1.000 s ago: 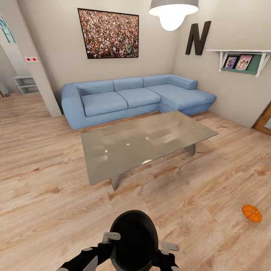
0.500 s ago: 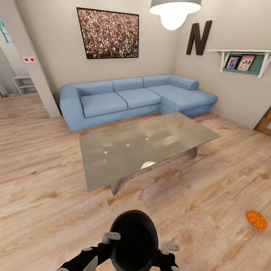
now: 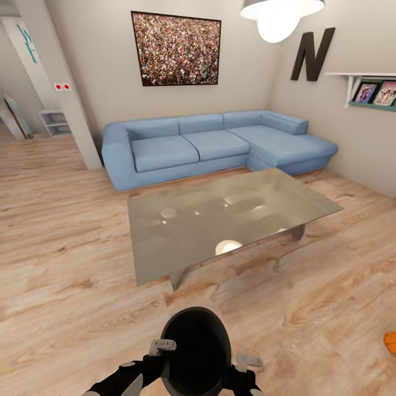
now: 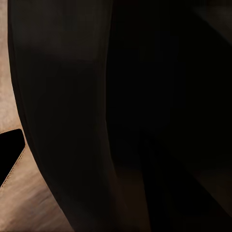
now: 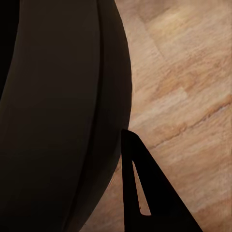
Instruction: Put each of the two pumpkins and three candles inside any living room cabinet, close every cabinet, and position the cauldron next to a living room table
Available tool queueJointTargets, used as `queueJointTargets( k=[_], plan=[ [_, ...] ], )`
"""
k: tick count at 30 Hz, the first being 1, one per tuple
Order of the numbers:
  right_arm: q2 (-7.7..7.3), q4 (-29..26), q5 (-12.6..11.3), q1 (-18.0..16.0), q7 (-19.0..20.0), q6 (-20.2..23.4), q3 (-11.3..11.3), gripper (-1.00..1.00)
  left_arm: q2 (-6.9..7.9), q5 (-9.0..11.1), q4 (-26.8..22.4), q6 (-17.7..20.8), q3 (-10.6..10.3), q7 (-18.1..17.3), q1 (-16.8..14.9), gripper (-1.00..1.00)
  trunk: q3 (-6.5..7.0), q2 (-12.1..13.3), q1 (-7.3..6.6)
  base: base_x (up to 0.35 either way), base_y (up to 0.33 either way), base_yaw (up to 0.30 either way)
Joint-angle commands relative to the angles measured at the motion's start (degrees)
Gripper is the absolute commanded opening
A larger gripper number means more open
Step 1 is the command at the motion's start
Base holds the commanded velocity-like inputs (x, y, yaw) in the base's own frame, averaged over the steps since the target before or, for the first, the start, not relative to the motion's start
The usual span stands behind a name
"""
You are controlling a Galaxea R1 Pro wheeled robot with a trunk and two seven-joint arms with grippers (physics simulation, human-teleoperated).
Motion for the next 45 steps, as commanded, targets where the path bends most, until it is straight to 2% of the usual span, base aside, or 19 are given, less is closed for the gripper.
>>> queueJointTargets(
  k=[1, 45],
  plan=[
    [-0.08, -0.56, 0.42, -0.09, 0.01, -0.17, 0.41, -1.0, 0.3, -0.01, 0.11, 0.21, 0.01, -0.01, -0.03, -1.0, -0.04, -0.02, 0.01, 0.144, 0.0, 0.288],
    [-0.1, -0.56, 0.42, -0.11, 0.09, -0.17, 0.41, -1.0, 0.37, 0.09, 0.11, 0.21, 0.05, -0.02, -0.03, -1.0, -0.04, -0.02, 0.01, 0.134, 0.0, 0.103]
  ],
)
